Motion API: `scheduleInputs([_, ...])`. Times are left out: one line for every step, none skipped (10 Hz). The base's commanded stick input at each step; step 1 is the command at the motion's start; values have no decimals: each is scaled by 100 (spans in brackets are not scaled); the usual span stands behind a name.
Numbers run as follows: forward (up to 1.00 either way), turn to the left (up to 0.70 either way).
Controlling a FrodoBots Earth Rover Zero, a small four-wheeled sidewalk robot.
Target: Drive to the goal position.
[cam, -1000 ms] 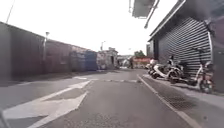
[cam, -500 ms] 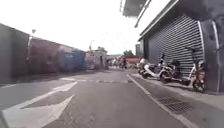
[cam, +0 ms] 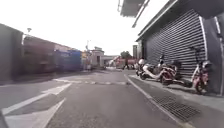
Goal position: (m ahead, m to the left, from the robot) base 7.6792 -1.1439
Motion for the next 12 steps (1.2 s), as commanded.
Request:
scheduleInputs([45,0])
scheduleInputs([45,0])
scheduleInputs([45,0])
scheduleInputs([51,0])
scheduleInputs([70,0])
scheduleInputs([70,0])
scheduleInputs([70,0])
scheduleInputs([70,0])
scheduleInputs([70,0])
scheduleInputs([70,0])
scheduleInputs([70,0])
scheduleInputs([70,0])
